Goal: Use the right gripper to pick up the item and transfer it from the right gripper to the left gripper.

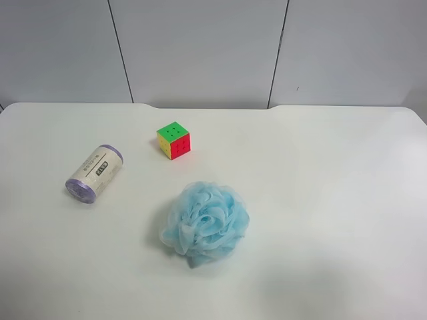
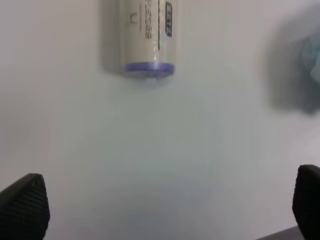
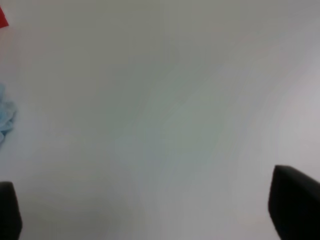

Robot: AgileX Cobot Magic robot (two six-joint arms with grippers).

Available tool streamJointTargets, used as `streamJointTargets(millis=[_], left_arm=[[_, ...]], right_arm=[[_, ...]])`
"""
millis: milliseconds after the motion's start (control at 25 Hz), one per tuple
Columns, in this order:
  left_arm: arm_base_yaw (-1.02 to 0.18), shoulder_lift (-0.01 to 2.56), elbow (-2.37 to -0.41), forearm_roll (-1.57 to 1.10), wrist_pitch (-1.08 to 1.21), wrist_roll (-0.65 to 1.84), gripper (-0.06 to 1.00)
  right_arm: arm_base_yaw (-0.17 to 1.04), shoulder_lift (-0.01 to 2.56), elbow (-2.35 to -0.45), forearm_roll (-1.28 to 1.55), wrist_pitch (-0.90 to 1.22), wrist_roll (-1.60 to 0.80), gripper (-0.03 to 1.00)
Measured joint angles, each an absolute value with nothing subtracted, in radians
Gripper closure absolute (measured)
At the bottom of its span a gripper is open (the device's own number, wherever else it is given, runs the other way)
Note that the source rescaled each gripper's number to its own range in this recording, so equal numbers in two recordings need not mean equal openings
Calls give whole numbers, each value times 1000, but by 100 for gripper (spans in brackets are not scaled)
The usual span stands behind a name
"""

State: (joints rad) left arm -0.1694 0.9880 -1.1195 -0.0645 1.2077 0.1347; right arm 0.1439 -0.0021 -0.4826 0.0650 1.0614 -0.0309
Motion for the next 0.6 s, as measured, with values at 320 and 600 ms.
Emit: streamJointTargets(millis=[320,600], left_arm=[[-169,755,-1119,-65,1212,135,-4],[-169,571,-1117,-65,1215,116,-4]], right_arm=[[144,-2,-483,65,1061,-31,-3],[144,-2,-483,65,1061,-31,-3]])
